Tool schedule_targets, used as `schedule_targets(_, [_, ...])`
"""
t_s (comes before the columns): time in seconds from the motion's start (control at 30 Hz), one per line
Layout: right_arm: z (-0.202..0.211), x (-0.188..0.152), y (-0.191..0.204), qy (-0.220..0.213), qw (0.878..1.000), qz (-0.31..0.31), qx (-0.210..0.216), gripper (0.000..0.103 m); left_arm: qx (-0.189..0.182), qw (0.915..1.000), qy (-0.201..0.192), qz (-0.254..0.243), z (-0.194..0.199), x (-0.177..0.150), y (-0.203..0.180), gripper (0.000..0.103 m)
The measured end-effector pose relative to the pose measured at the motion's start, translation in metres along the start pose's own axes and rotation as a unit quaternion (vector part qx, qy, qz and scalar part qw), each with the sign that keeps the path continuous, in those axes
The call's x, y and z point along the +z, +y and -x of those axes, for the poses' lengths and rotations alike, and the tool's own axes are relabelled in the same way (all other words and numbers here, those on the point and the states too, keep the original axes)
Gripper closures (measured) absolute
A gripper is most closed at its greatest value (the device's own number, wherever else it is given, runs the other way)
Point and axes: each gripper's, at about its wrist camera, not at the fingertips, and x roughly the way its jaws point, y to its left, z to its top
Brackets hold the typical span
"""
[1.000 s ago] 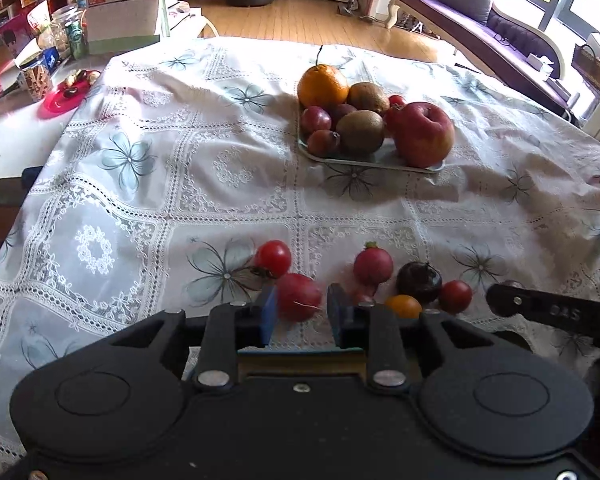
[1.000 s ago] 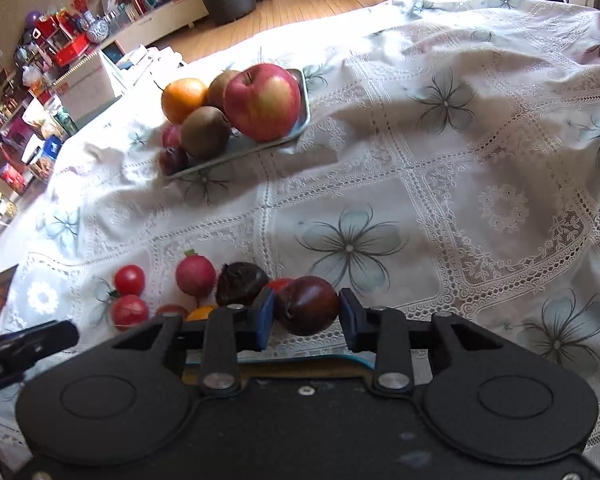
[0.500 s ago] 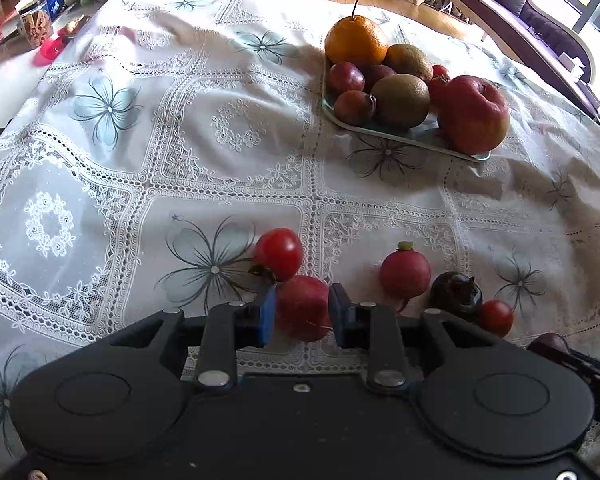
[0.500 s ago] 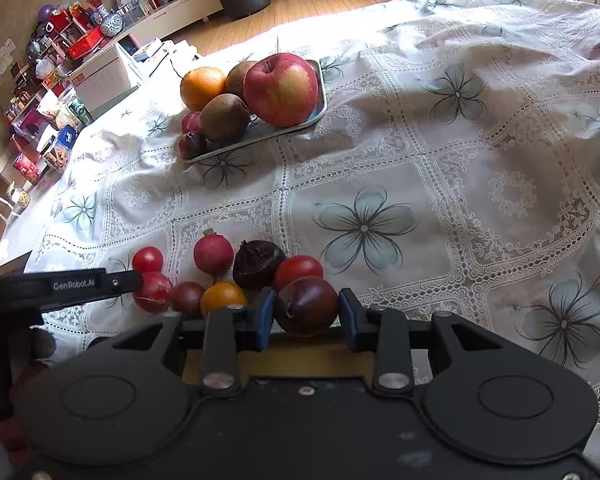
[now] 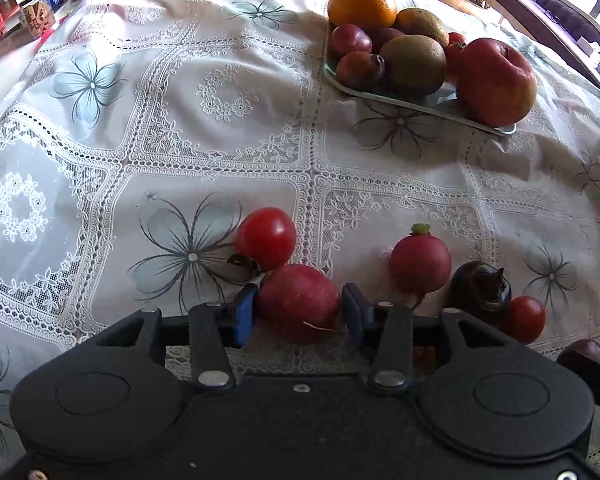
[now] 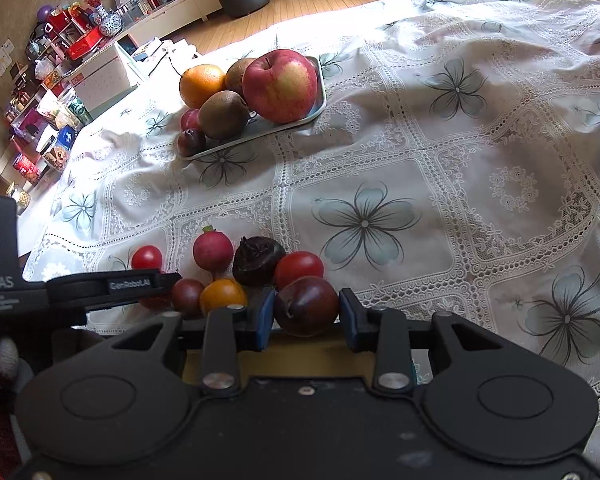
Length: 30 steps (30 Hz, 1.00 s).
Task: Organize fruits
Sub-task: 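Close the left gripper on the pomegranate while the right gripper grasps the dark plum, then carry the pomegranate and plum over the tray and open both grippers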
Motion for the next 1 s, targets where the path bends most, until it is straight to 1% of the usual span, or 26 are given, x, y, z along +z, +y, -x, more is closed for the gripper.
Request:
schedule_targets(0.03, [0.0, 0.0, 0.0, 0.0, 1.0, 0.001, 0.0, 0.066, 0.0, 1.0, 0.0, 0.001, 0.001, 0.001, 0.0, 0.052])
schedule_targets(0.13, [0.001, 0.0, 0.0, 0.0, 1.0, 0.002, 0.002, 0.066, -0.004, 1.0, -0.004, 0.0, 0.009, 0.003, 0.001, 0.052])
schedule_targets(0.3, [0.017, -0.003, 0.003, -0.015, 1.0, 0.005, 0.013, 0.066, -0.014, 0.9997, -0.019, -0.004, 0.05, -0.005, 0.003, 0.052])
schedule_targets(0.4, [0.034, -0.008, 0.007, -0.025, 0.999, 0.011, 0.027, 0.066, -0.026, 0.9991, -0.026, -0.021, 0.078, -0.02, 0.003, 0.052])
schedule_targets(0.53, [0.054, -0.022, 0.009, -0.031, 0.998, 0.019, 0.045, 0.066, -0.009, 0.9977, -0.041, -0.054, 0.103, -0.05, 0.0, 0.052])
schedule_targets(0.67, [0.063, -0.045, 0.006, -0.024, 0.998, 0.018, 0.052, 0.066, -0.011, 0.9978, -0.037, -0.054, 0.108, -0.079, 0.004, 0.052])
schedule_targets(0.8, [0.063, -0.075, 0.007, -0.01, 0.999, 0.032, 0.041, 0.066, -0.003, 0.9984, -0.031, -0.047, 0.105, -0.103, 0.007, 0.052])
schedule_targets(0.9, [0.061, -0.094, 0.008, 0.0, 0.999, 0.045, 0.03, 0.066, 0.012, 0.998, -0.036, -0.05, 0.103, -0.114, 0.005, 0.052])
schedule_targets(1.0, [0.058, -0.103, 0.012, 0.005, 0.998, 0.056, 0.028, 0.066, 0.022, 0.9975, -0.039, -0.055, 0.102, -0.119, 0.005, 0.052])
